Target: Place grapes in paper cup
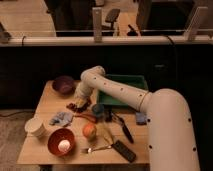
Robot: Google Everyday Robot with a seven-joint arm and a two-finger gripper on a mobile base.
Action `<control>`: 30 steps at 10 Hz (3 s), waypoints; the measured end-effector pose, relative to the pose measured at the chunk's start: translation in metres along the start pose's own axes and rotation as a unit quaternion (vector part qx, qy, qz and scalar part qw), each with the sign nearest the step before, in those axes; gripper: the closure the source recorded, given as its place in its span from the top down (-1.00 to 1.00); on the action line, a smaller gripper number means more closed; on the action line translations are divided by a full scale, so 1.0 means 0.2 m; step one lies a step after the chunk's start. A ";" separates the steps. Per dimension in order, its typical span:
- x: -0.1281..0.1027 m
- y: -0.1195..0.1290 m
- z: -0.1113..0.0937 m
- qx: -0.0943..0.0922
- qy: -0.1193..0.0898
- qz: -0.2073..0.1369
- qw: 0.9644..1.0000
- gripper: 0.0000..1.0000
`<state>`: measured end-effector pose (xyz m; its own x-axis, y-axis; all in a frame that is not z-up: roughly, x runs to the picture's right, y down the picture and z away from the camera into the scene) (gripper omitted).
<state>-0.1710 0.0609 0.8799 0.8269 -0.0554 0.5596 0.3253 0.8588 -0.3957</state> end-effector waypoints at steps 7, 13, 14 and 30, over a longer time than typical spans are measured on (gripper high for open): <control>0.09 0.03 0.09 -0.029 -0.002 0.007 1.000 0.60; 0.19 0.07 0.18 -0.049 -0.011 0.016 0.999 -0.11; 0.19 0.07 0.19 -0.051 -0.012 0.016 0.999 -0.29; 0.18 0.06 0.22 -0.057 -0.019 0.010 0.998 -1.00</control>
<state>-0.1569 0.0919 0.9279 0.8163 -0.0171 0.5773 0.3604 0.7962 -0.4860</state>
